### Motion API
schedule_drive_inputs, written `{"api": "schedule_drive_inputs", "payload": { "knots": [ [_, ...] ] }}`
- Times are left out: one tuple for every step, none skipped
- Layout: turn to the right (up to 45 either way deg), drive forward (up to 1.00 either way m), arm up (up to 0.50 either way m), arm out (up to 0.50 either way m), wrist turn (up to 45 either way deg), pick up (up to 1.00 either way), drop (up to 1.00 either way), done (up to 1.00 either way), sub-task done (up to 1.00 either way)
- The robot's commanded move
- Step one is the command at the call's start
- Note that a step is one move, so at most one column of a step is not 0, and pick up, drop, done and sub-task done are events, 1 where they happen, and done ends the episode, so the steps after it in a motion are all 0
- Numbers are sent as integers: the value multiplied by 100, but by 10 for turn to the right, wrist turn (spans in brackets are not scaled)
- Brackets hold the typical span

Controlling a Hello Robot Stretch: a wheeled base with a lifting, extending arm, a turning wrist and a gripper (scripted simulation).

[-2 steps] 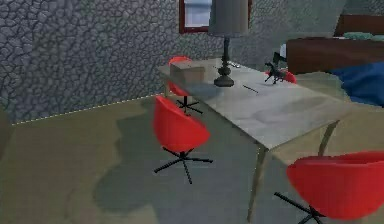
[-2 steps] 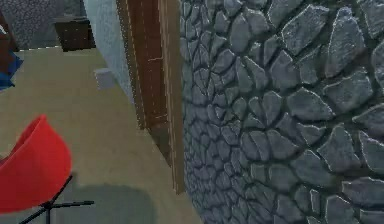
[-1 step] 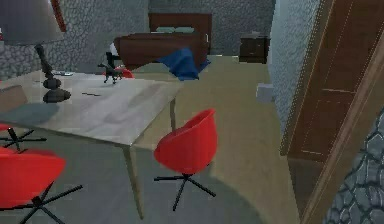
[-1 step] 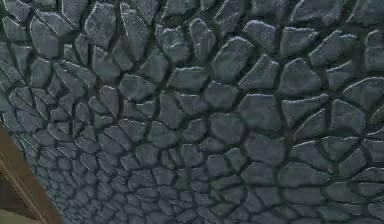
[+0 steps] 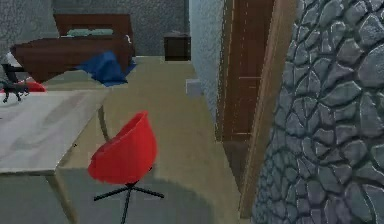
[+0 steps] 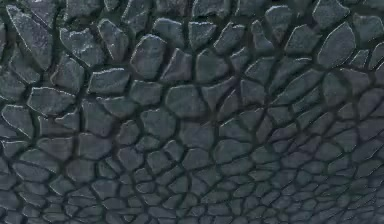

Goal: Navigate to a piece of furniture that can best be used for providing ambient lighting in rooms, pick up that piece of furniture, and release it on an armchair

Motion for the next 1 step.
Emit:
{"api": "schedule_drive_inputs", "payload": {
  "knots": [
    [0,100,0,0,0,0,0,0,0]
  ]
}}
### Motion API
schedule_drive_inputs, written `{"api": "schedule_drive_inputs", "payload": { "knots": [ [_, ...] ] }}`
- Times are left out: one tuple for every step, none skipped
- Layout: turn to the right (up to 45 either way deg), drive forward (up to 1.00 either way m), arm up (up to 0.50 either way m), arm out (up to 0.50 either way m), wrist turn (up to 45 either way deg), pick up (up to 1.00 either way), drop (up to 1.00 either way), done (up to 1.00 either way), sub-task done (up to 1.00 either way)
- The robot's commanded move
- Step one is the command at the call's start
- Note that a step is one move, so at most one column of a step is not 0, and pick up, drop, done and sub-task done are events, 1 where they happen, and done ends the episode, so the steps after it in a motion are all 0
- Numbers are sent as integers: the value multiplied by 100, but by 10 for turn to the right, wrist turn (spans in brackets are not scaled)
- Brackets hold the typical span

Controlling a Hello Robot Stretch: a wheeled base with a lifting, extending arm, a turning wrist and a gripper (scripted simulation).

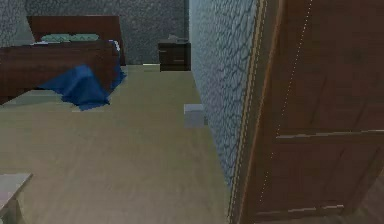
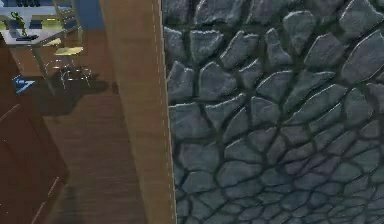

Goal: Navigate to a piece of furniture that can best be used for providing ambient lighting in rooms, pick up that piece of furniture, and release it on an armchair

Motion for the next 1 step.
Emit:
{"api": "schedule_drive_inputs", "payload": {
  "knots": [
    [390,0,0,0,0,0,0,0,0]
  ]
}}
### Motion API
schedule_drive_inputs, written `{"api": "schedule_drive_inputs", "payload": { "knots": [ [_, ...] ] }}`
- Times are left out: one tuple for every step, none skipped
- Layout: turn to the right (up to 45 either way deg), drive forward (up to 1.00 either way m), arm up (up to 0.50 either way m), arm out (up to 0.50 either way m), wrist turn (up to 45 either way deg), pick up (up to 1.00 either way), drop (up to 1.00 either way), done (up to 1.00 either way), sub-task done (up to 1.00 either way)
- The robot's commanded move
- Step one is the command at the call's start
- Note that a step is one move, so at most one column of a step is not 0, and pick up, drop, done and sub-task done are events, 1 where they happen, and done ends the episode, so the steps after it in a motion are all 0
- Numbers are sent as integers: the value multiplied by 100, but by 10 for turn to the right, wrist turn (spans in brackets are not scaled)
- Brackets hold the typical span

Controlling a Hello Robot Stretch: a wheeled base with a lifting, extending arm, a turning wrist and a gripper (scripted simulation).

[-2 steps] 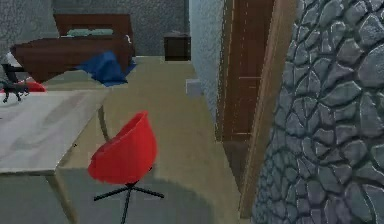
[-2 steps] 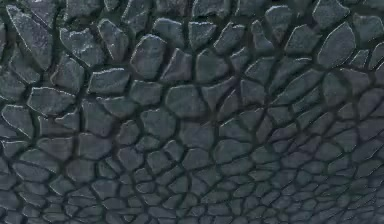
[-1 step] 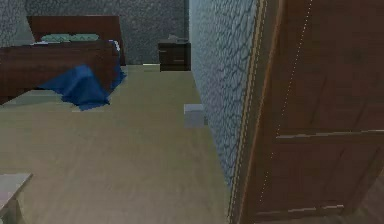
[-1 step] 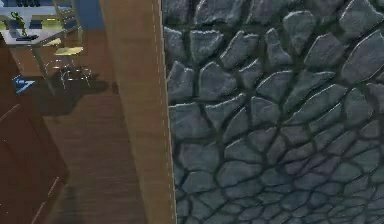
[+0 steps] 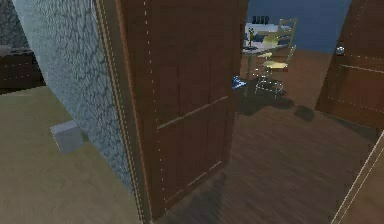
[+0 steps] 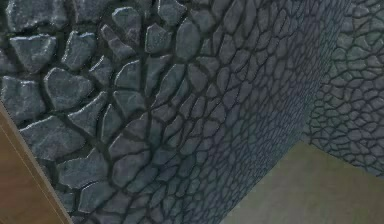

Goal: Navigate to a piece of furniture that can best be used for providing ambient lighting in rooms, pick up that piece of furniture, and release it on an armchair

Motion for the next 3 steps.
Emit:
{"api": "schedule_drive_inputs", "payload": {
  "knots": [
    [30,0,0,0,0,0,0,0,0],
    [0,5,0,0,0,0,0,0,0],
    [-420,0,0,0,0,0,0,0,0]
  ]
}}
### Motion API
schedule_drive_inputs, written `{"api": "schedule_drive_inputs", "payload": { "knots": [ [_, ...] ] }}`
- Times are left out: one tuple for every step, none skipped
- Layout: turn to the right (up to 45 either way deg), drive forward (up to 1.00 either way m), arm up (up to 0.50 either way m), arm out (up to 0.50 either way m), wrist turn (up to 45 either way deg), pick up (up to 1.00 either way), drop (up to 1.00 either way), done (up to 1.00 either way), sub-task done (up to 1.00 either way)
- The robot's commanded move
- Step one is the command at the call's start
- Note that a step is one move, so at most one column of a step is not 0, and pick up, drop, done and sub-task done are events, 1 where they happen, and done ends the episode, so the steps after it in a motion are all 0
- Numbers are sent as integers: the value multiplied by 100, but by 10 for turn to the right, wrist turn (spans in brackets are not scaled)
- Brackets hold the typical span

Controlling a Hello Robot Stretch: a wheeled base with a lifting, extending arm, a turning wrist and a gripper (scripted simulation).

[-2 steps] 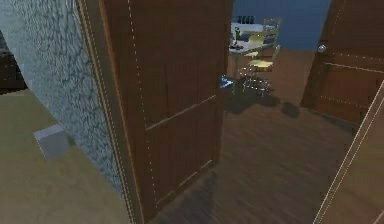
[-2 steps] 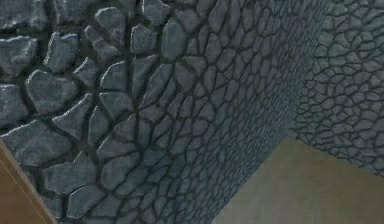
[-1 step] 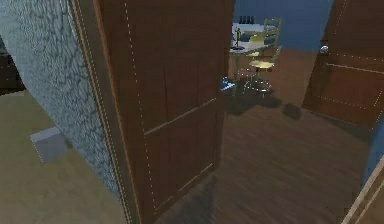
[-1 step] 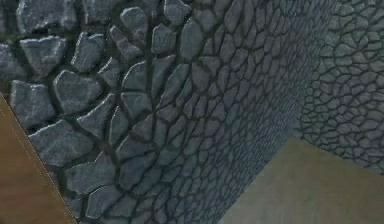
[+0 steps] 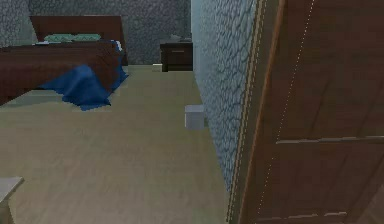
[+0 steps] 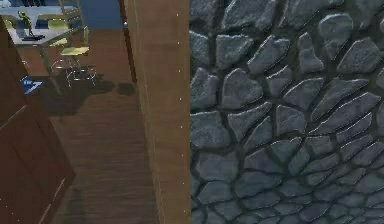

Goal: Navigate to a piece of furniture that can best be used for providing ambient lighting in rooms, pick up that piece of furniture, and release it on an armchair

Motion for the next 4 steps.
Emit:
{"api": "schedule_drive_inputs", "payload": {
  "knots": [
    [0,30,0,0,0,0,0,0,0],
    [-120,0,0,0,0,0,0,0,0],
    [0,100,0,0,0,0,0,0,0],
    [-60,0,0,0,0,0,0,0,0]
  ]
}}
